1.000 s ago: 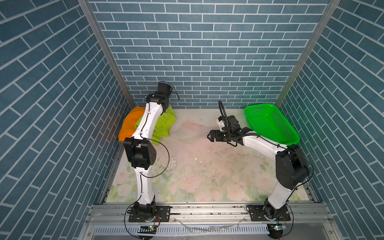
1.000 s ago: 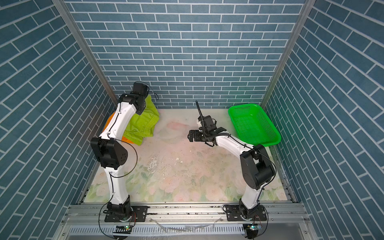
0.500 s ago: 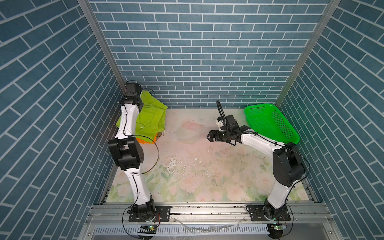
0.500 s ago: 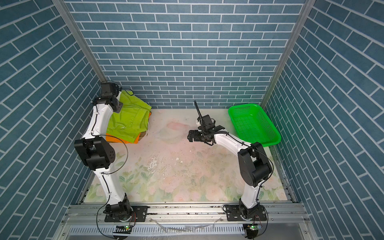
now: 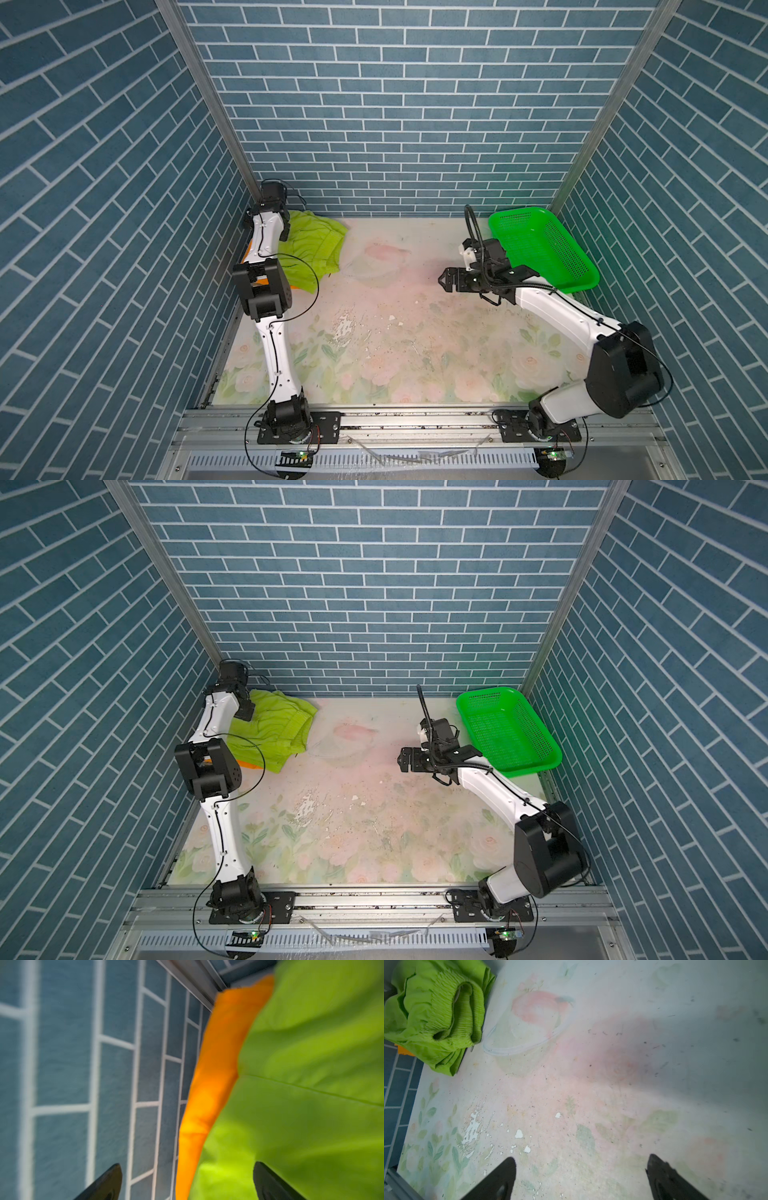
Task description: Fold and stack the shorts
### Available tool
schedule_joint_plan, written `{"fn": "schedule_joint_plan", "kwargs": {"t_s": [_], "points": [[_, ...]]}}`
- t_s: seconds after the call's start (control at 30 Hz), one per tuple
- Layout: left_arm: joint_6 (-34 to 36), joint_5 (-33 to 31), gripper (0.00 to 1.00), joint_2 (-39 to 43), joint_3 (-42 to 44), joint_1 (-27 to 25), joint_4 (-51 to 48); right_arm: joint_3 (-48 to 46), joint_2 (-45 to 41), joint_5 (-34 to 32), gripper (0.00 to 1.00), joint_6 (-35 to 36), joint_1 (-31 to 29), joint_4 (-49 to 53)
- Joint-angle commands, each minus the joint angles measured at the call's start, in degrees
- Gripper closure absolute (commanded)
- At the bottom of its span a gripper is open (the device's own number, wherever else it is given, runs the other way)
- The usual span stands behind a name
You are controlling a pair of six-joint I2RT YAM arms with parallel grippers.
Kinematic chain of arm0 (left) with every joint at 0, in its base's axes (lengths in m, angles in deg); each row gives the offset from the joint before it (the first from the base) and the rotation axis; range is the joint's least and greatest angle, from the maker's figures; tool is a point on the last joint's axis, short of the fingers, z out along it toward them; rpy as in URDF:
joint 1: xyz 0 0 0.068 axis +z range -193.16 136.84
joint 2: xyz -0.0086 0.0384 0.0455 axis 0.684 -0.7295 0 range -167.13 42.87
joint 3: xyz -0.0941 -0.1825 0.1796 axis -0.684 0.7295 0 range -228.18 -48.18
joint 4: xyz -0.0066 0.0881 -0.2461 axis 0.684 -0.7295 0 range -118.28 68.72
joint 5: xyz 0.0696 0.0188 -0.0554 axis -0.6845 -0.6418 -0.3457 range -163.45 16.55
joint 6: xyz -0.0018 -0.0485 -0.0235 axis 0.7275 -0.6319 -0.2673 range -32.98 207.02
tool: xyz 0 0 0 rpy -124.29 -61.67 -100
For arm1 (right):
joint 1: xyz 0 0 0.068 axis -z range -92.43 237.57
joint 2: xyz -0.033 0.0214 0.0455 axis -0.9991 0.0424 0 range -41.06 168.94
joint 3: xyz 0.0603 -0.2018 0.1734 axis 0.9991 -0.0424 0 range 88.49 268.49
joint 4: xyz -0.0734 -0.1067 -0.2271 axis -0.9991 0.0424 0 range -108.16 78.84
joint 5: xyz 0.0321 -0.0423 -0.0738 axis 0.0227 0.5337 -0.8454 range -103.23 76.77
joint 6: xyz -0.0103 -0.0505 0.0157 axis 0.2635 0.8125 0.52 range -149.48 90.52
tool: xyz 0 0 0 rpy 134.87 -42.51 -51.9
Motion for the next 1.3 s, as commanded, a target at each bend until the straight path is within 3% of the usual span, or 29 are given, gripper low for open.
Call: {"fn": "schedule_joint_plan", "kwargs": {"t_s": [0.0,0.13,0.27,0.4,0.53,0.6,0.8,0.87,0.9,1.03,1.17,1.23,1.27], "points": [[-7.7,4.3,0.00,11.2,-0.4,-0.4,-2.9,-2.5,-6.2,-9.5,0.02,3.4,5.4,3.6],[-13.3,12.9,0.00,24.3,11.6,-2.2,1.7,-5.9,-11.2,-23.1,0.02,8.4,9.3,3.0],[-17.4,19.4,0.01,40.0,33.8,-6.5,14.0,-12.9,-15.8,-32.2,0.01,10.2,11.2,-5.5],[-23.1,18.1,0.00,54.6,57.9,-11.3,27.0,-20.3,-18.3,-38.4,0.01,12.8,12.1,-18.6],[-28.9,15.8,0.00,64.2,82.7,-13.1,43.9,-24.6,-16.4,-43.0,0.01,20.3,12.3,-29.7],[-28.6,13.9,0.00,65.1,90.5,-13.1,49.9,-27.2,-15.4,-45.5,0.01,22.5,12.8,-35.2],[-25.5,13.7,0.00,61.5,105.3,-13.0,67.5,-35.0,-14.3,-41.0,0.01,24.8,13.6,-48.4],[-24.5,15.0,0.00,58.2,107.5,-12.9,74.0,-38.5,-12.3,-39.8,0.01,26.9,13.7,-57.9],[-24.4,15.9,0.00,57.8,105.7,-12.8,70.9,-40.0,-10.8,-39.1,0.01,27.9,13.7,-62.5],[-20.1,18.8,0.00,55.2,107.1,-12.6,80.2,-43.6,-5.8,-36.0,0.01,29.4,13.8,-73.6],[-19.4,23.1,0.00,46.5,113.7,-11.3,101.5,-48.2,1.4,-33.0,0.01,31.7,14.0,-88.5],[-19.2,23.8,0.00,48.4,111.7,-11.3,94.2,-49.5,6.3,-32.8,0.01,32.0,14.1,-96.1],[-18.4,24.8,0.00,46.9,111.7,-11.3,97.2,-50.2,8.4,-33.5,0.01,32.8,14.0,-100.6]]}}
